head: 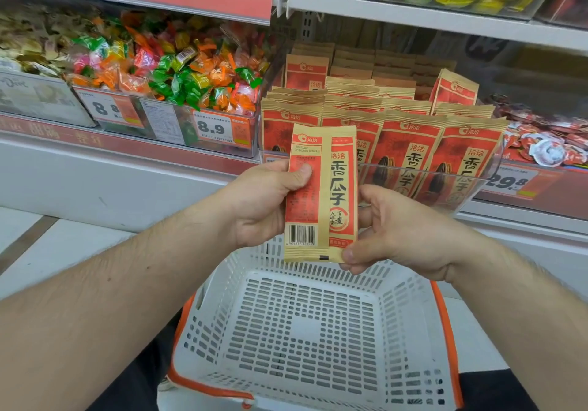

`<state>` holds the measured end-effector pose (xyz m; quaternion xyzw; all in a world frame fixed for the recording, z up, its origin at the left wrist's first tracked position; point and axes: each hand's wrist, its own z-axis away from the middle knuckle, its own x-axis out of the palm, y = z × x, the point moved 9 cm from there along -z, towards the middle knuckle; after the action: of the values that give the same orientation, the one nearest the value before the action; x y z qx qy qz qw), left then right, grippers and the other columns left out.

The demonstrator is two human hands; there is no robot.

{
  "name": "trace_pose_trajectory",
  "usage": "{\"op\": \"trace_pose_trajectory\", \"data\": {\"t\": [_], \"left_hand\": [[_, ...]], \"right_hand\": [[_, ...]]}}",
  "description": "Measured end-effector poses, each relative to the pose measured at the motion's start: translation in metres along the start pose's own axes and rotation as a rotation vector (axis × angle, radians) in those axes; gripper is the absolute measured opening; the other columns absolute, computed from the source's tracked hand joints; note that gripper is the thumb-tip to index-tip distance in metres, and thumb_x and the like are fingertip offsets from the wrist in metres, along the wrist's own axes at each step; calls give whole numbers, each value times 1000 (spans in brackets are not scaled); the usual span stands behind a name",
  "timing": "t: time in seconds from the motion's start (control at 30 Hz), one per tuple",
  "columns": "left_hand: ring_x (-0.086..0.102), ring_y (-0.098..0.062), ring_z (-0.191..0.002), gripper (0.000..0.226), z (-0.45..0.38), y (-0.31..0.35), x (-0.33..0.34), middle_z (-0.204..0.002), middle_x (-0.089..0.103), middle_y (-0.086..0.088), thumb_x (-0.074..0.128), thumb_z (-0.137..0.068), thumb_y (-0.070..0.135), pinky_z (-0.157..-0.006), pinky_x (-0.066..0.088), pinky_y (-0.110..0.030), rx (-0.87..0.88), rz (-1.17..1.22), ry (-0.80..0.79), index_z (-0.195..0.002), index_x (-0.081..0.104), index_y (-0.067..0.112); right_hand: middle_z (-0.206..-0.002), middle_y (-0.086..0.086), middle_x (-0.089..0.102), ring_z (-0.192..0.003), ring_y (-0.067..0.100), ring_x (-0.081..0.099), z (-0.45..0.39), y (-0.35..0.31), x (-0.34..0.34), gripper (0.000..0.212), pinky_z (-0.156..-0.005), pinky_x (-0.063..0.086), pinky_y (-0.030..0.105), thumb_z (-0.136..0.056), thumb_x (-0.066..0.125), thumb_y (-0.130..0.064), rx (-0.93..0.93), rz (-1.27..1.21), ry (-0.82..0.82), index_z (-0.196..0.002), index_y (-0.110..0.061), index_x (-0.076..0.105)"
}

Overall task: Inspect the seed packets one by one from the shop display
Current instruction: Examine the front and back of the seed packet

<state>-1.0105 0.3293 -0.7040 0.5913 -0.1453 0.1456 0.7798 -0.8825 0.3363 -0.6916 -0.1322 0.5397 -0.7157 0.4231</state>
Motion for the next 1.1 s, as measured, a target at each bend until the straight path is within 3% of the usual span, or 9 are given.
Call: {"op": "trace_pose_trajectory", "data": {"t": [0.17,0.3,0.4,0.5,0.57,0.8,0.9,0.97,1.1], "left_hand": [[69,-18,-101,12,3,3,-15,-107,71,8,54,-101,30,-83,59,-52,71,-555,160,-112,59,29],[68,-18,-102,29,7,3,-7,-105,71,10,69,-88,44,-86,57,-49,60,-528,132,-113,60,32],[69,-20,-101,32,6,2,-9,-104,72,7,74,-85,40,-86,56,-49,56,-511,127,-112,62,30],[69,-23,-103,39,4,-2,-9,-107,72,2,80,-78,34,-79,56,-45,26,-505,86,-113,65,25],[70,-21,-101,48,4,-4,-5,-107,72,2,78,-67,35,-74,55,-41,23,-527,39,-112,66,24],[69,-23,-102,59,7,-13,10,-117,64,2,77,-60,30,-82,59,-43,21,-582,-91,-117,62,25],[70,-20,-100,67,7,-9,12,-117,65,7,79,-55,41,-84,58,-48,78,-537,-64,-118,61,27],[71,-19,-96,56,8,-5,16,-110,68,7,77,-64,32,-81,57,-48,120,-480,-83,-118,62,26],[70,-16,-85,24,12,-8,26,-91,71,-5,61,-79,20,-65,57,-40,55,-293,-249,-101,69,19]], "right_hand": [[-91,1,73,-68,15,72,-2,1,-3,64,-64,62,42,-66,83,-4,-17,387,167,-113,-29,48],[-91,-8,69,-75,7,68,-2,-7,3,60,-68,60,36,-65,85,-24,-70,622,213,-109,-31,45],[-87,-10,68,-74,3,65,-1,-12,7,58,-68,56,31,-63,88,-37,-98,661,193,-104,-32,47],[-80,-11,68,-68,-2,61,1,-16,3,31,-64,48,26,-73,79,-47,-125,663,169,-95,-34,60],[-77,-10,68,-60,-2,58,2,-23,-7,14,-60,48,28,-86,67,-45,-181,578,238,-89,-31,67],[-58,5,58,-48,21,49,11,-39,-17,24,-48,39,31,-96,55,-24,-393,435,436,-72,-21,56],[-46,-7,53,-42,5,45,10,-39,-14,30,-45,36,20,-96,56,-14,-398,349,417,-66,-19,54],[-46,-10,55,-40,2,48,9,-38,-13,33,-45,36,14,-96,55,-7,-380,207,371,-65,-18,55],[-49,0,57,-35,11,41,8,-40,-12,33,-39,33,21,-97,53,-2,-363,-18,285,-65,-11,56]]}}
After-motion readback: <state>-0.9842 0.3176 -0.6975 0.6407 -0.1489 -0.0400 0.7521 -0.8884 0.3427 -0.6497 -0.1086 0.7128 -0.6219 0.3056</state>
